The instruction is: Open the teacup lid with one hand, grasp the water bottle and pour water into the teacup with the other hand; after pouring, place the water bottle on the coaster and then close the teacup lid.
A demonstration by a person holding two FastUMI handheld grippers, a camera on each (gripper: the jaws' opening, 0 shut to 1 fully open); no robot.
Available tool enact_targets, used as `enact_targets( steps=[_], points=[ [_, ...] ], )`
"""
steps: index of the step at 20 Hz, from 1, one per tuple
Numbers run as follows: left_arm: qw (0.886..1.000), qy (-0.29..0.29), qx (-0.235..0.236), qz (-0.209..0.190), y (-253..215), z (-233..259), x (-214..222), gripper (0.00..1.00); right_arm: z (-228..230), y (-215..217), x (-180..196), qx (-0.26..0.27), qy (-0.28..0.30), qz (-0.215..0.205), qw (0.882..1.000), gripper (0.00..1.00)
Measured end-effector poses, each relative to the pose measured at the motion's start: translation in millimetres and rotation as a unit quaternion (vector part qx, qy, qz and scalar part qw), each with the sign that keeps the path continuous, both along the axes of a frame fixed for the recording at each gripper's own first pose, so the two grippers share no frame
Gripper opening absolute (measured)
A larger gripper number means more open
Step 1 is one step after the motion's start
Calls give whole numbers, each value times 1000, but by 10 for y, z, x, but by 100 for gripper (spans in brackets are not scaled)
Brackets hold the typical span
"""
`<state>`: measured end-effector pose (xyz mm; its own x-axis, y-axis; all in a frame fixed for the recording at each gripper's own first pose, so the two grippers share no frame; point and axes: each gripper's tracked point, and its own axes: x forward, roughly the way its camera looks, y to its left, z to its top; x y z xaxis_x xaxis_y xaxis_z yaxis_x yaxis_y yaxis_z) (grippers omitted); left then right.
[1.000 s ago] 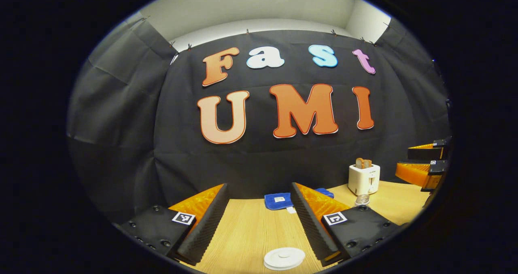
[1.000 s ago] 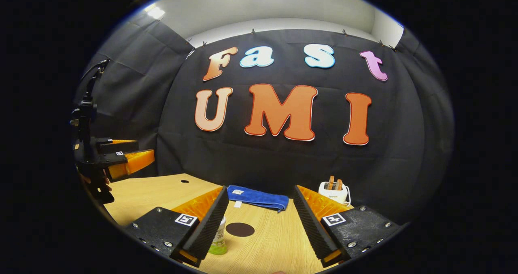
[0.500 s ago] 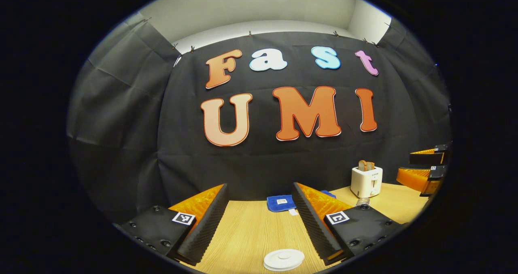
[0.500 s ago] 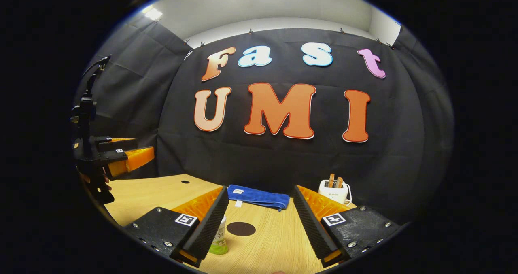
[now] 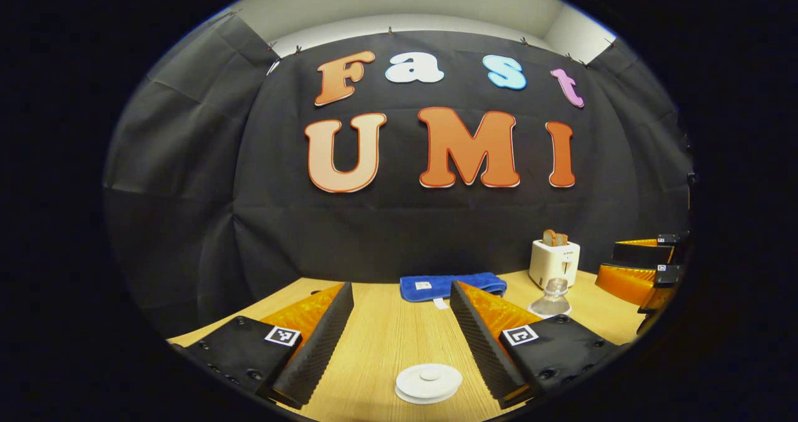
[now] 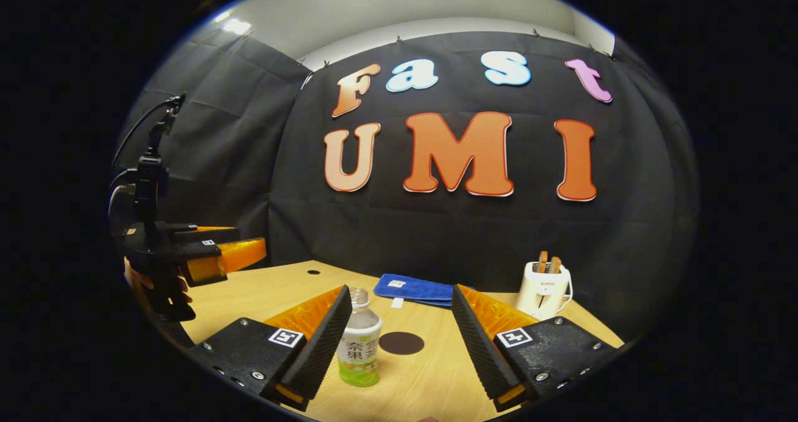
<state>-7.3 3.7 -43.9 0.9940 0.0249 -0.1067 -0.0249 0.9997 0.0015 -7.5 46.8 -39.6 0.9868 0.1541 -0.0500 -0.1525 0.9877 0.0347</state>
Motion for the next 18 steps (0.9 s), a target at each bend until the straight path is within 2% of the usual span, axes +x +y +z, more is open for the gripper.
enact_targets(
  steps=[9, 16, 17, 18],
  points=[
    [997, 66, -22, -36, -119, -780, -134, 100, -505, 213, 16, -41, 41, 21, 998, 97],
    [992, 105, -6, -64, -304, -1196, -56, 100, -701, 275, 7, -45, 61, 30, 997, 97],
    [991, 112, -4, -66, -317, -1261, -51, 94, -717, 274, 8, -45, 62, 30, 997, 97],
    [990, 120, -2, -69, -341, -1317, -29, 94, -740, 267, 3, -45, 64, 30, 996, 97]
  ],
)
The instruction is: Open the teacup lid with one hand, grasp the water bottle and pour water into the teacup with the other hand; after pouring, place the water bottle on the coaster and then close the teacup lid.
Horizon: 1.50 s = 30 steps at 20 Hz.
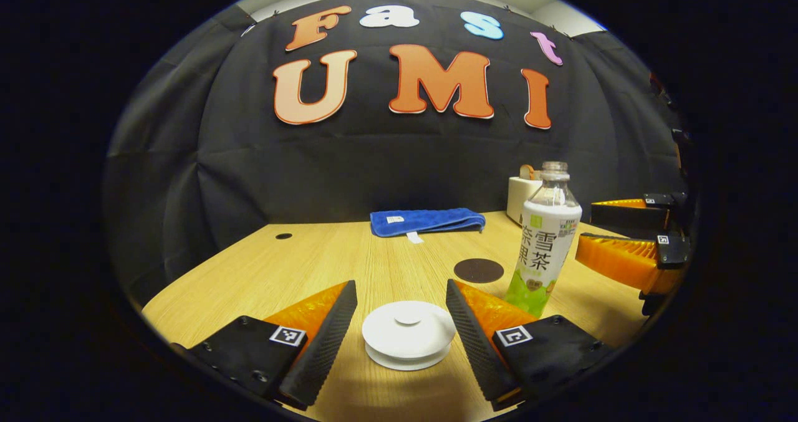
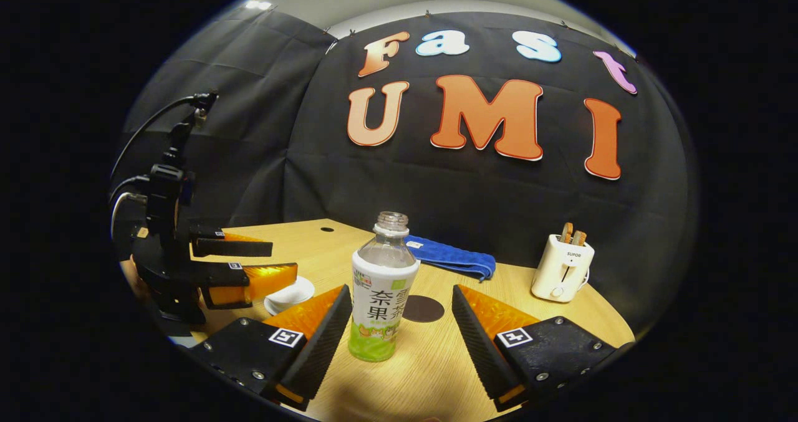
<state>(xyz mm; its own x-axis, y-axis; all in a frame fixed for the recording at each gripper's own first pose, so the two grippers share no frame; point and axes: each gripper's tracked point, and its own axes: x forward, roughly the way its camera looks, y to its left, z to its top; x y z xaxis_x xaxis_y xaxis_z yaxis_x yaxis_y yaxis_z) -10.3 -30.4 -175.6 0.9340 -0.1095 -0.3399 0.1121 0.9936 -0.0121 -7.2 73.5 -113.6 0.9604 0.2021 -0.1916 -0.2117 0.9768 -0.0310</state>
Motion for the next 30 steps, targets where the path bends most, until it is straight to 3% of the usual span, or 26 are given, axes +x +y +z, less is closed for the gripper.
enact_targets(
  steps=[7, 8, 9, 10, 12, 13, 16, 18, 30],
  points=[
    [999, 23, 37, -9, -57, -179, 76, 70, -99, -73, 13, 2, 14, -3, 1000, 97],
    [999, 22, 38, -11, -67, -172, 69, 70, -112, -66, 6, 2, 15, -2, 1000, 97],
    [999, 23, 38, -13, -98, -175, 98, 64, -104, -64, -4, 2, 15, -1, 1000, 97],
    [999, 32, 41, -12, -94, -224, 88, 47, -104, -68, -27, 1, 16, 0, 1000, 97],
    [999, 33, 37, -10, -86, -225, 95, 53, -105, -74, -47, -5, 17, 0, 1000, 97],
    [999, 33, 35, -9, -105, -231, 131, 48, -133, -84, -36, -7, 18, 0, 1000, 97],
    [999, 28, 34, 3, -70, -170, 177, 47, -183, -79, -7, -11, 21, 2, 1000, 97],
    [999, 35, 20, 4, -56, -216, 165, 31, -200, -64, -1, -10, 24, 4, 1000, 97],
    [997, -42, 11, 59, 420, 360, 77, 31, -540, 241, 207, -20, 70, 24, 997, 97]
  ],
)
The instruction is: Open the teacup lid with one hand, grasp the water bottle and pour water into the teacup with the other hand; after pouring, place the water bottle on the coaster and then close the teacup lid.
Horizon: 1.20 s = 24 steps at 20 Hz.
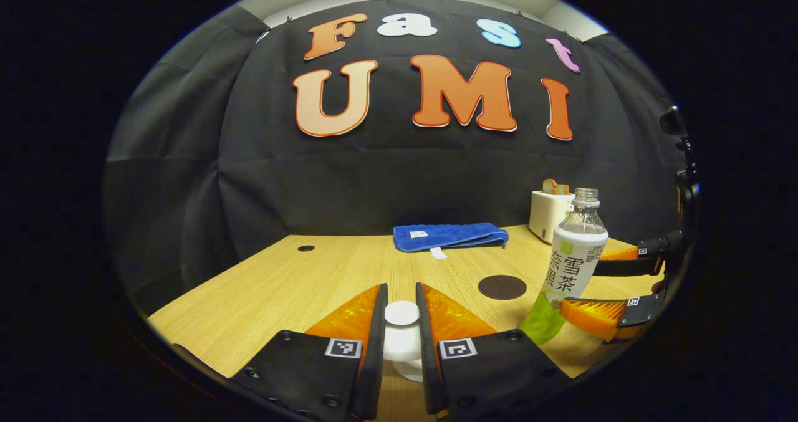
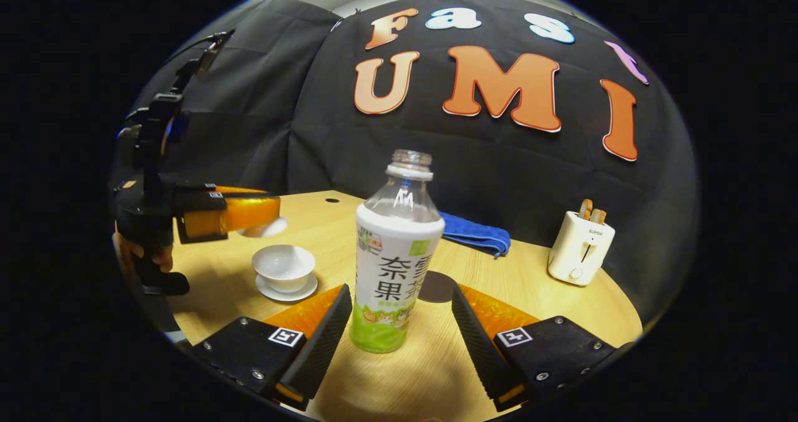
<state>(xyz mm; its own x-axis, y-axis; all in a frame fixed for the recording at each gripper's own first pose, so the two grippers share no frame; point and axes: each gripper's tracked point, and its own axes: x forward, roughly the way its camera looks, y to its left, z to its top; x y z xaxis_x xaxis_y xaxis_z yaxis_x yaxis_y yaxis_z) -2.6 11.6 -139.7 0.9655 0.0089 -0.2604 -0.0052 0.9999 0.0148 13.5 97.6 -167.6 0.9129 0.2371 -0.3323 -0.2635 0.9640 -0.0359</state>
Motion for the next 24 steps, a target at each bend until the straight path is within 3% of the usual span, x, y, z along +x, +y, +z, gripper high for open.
enact_targets(
  steps=[4, 8, 11, 13, 16, 19, 24],
  points=[
    [1000, 2, 2, 19, 214, -61, -118, 29, -114, 97, 88, 1, 23, -8, 1000, 88],
    [999, -1, -2, 37, 456, -85, -220, 31, -51, 215, 125, 9, 27, -7, 1000, 65],
    [999, -1, -17, 47, 595, -106, -288, 31, 18, 136, 139, -70, 9, -11, 997, 63],
    [998, -3, -23, 54, 701, -119, -316, 31, 14, 91, 171, -141, -5, -20, 990, 62],
    [998, -3, -22, 62, 850, -155, -385, 31, 68, 39, 191, -257, -30, -25, 966, 60],
    [997, 0, -24, 67, 963, -213, -438, 29, 124, 97, 247, -327, -51, -14, 943, 60],
    [997, -1, -17, 69, 1126, -214, -506, 31, 346, 114, 385, -466, -108, -2, 878, 60]
  ],
)
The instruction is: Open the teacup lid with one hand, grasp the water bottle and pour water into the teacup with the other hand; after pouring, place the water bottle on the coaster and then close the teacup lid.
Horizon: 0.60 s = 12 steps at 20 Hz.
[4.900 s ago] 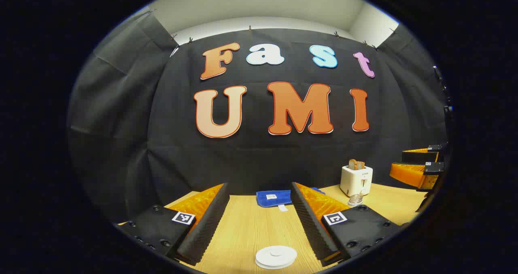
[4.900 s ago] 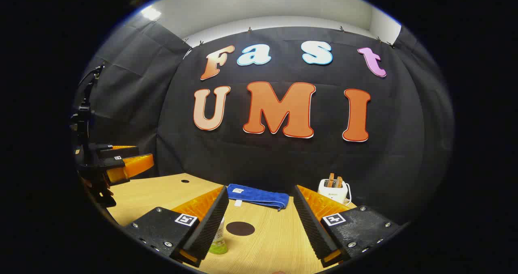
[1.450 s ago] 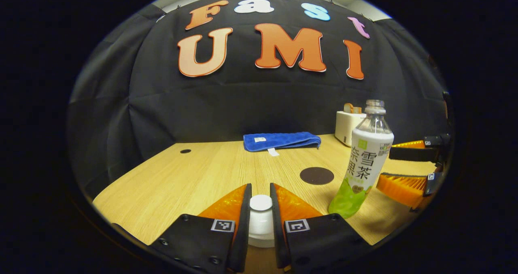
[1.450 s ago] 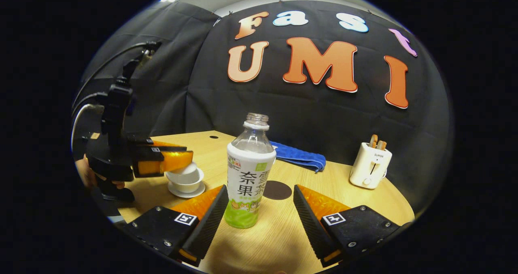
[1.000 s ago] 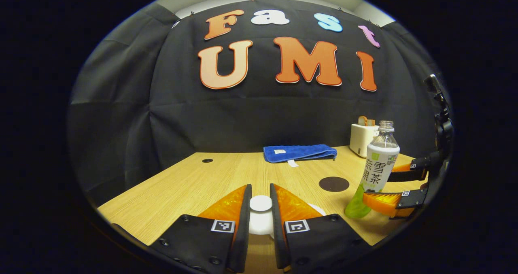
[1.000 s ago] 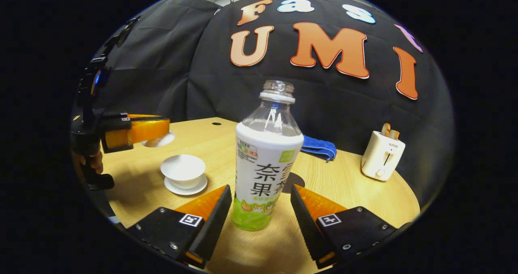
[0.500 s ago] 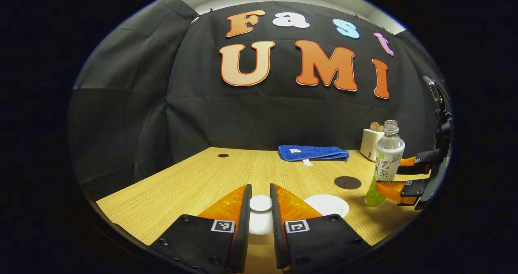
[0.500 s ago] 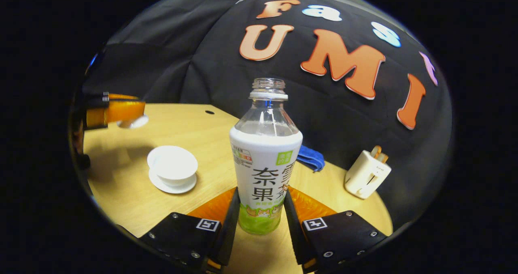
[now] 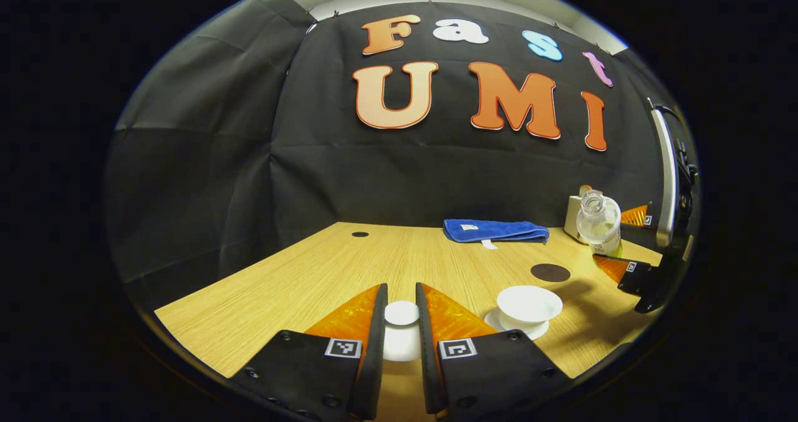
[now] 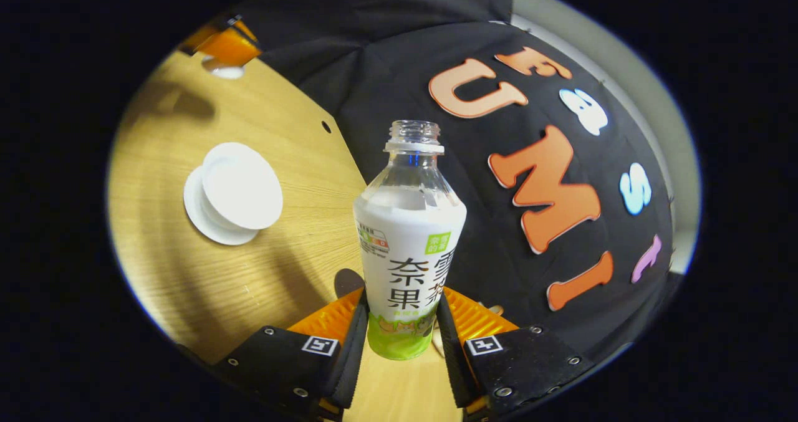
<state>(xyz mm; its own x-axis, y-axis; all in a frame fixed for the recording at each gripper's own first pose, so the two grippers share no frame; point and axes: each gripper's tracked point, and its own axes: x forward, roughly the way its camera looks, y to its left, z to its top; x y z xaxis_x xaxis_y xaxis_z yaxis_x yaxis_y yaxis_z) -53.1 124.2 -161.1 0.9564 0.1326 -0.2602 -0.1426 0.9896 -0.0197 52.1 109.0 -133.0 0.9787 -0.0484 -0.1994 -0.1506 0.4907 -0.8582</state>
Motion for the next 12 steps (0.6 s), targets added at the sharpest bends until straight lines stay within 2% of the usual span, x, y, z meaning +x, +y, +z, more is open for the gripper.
enact_targets(
  steps=[5, 12],
  points=[
    [1000, -10, -4, 4, 154, 39, -23, 31, -22, 62, 97, -111, -6, 36, 993, 60],
    [1000, -14, -5, 15, 340, 67, -59, 31, -81, 118, 87, -214, -1, 81, 973, 60]
  ],
)
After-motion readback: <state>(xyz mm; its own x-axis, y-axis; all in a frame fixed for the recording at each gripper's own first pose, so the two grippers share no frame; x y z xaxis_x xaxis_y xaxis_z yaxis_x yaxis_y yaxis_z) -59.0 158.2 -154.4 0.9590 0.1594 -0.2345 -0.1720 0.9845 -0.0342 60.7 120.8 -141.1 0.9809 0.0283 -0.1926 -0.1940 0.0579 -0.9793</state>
